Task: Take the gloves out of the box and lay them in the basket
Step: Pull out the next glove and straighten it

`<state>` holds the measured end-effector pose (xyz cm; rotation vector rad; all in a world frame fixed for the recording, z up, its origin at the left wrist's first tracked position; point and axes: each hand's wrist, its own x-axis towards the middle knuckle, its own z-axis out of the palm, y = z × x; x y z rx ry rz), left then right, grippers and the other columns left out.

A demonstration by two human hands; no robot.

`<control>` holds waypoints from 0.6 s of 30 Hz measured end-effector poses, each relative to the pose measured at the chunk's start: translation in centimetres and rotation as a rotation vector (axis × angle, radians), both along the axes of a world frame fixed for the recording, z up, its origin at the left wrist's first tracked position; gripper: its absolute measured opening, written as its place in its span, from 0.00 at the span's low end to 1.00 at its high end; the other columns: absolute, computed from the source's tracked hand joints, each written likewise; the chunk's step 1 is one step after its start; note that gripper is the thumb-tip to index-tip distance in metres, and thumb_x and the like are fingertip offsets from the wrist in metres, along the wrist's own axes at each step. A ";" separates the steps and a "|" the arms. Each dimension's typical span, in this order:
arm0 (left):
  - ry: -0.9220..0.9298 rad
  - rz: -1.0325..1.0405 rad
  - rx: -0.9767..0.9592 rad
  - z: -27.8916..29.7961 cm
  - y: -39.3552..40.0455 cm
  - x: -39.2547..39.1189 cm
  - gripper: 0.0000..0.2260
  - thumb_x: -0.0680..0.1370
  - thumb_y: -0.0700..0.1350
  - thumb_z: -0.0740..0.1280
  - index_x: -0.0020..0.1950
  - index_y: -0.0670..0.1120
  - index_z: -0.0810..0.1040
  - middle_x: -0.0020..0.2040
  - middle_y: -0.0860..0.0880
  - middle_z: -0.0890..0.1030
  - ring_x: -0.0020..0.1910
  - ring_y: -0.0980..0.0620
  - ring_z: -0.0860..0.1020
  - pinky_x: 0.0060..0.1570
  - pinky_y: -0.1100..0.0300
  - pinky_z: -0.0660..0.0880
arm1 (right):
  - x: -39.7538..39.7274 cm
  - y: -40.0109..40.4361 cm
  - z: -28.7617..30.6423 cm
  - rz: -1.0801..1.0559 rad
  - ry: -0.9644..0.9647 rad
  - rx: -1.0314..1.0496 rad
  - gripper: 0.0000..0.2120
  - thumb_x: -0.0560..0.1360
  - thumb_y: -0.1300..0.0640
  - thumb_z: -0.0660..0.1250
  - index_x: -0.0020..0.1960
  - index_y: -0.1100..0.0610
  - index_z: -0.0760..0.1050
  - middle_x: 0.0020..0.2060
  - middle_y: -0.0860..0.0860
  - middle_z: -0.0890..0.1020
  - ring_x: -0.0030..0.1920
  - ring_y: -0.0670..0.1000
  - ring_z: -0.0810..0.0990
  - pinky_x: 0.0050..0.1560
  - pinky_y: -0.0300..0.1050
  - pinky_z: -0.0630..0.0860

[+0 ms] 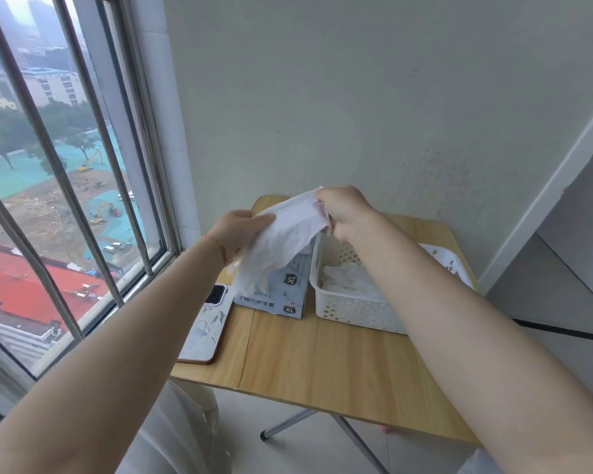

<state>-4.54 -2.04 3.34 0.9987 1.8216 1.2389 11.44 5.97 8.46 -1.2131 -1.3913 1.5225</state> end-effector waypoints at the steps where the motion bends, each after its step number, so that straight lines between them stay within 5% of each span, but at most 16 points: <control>1: 0.093 -0.011 0.012 0.5 0.6 0.2 0.11 0.77 0.53 0.70 0.44 0.45 0.78 0.36 0.48 0.76 0.32 0.51 0.73 0.34 0.63 0.71 | 0.4 0.4 -0.2 -0.035 0.032 -0.044 0.12 0.75 0.71 0.54 0.37 0.60 0.70 0.30 0.56 0.70 0.32 0.52 0.69 0.30 0.41 0.64; 7: 0.598 -0.195 -0.049 0.3 5.8 3.7 0.16 0.74 0.55 0.71 0.34 0.46 0.72 0.34 0.49 0.70 0.36 0.48 0.69 0.37 0.57 0.66 | 6.7 1.7 -2.8 -0.200 -0.129 -0.166 0.11 0.72 0.74 0.52 0.37 0.62 0.67 0.33 0.58 0.71 0.38 0.55 0.71 0.36 0.44 0.68; 14: 0.958 -0.378 -0.107 -0.5 9.6 11.0 0.09 0.75 0.53 0.68 0.44 0.47 0.77 0.40 0.50 0.76 0.41 0.47 0.75 0.36 0.59 0.67 | 13.4 3.0 -5.1 -0.160 -0.482 -0.115 0.08 0.78 0.72 0.54 0.50 0.63 0.70 0.45 0.59 0.73 0.34 0.53 0.69 0.18 0.36 0.64; 18: 1.058 -0.443 -0.100 -1.7 11.0 13.4 0.09 0.77 0.54 0.67 0.49 0.49 0.77 0.46 0.50 0.74 0.45 0.46 0.74 0.42 0.58 0.68 | 15.8 3.9 -6.4 -0.116 -0.728 0.030 0.21 0.80 0.68 0.55 0.73 0.66 0.61 0.64 0.63 0.73 0.41 0.54 0.74 0.27 0.42 0.65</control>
